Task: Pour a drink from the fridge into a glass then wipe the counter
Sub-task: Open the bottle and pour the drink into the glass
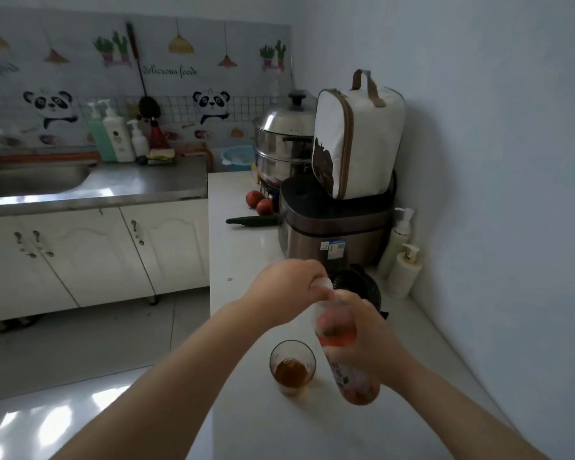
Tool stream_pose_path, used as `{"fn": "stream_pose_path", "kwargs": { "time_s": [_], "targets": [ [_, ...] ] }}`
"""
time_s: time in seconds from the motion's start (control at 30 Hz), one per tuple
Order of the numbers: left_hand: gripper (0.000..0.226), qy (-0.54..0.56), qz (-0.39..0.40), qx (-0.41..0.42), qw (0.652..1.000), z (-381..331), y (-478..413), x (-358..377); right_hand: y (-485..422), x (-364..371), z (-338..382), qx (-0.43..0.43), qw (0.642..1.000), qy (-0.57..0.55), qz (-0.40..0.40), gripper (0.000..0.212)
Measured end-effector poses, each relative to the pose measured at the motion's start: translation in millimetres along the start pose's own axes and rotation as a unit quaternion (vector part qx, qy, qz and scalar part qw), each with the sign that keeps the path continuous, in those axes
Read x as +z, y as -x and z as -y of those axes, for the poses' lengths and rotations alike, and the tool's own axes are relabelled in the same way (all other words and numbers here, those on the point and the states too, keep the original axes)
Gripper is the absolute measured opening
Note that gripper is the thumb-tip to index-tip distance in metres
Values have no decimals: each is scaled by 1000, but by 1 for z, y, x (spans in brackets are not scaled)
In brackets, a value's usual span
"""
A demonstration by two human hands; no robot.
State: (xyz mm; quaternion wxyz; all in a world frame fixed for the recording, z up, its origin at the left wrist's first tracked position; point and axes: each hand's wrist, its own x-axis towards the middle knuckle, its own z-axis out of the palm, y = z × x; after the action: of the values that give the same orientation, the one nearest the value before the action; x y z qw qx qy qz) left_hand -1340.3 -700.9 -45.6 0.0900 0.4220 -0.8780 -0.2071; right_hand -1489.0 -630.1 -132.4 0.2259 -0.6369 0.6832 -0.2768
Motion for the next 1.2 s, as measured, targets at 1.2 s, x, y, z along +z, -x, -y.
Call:
{"fn": "stream_pose_path", "kwargs": {
  "time_s": [1.2],
  "targets": [
    [26,224,-56,78,970,-2,-7,-15,-17,-22,12,0,997,-71,-8,79]
  ]
}}
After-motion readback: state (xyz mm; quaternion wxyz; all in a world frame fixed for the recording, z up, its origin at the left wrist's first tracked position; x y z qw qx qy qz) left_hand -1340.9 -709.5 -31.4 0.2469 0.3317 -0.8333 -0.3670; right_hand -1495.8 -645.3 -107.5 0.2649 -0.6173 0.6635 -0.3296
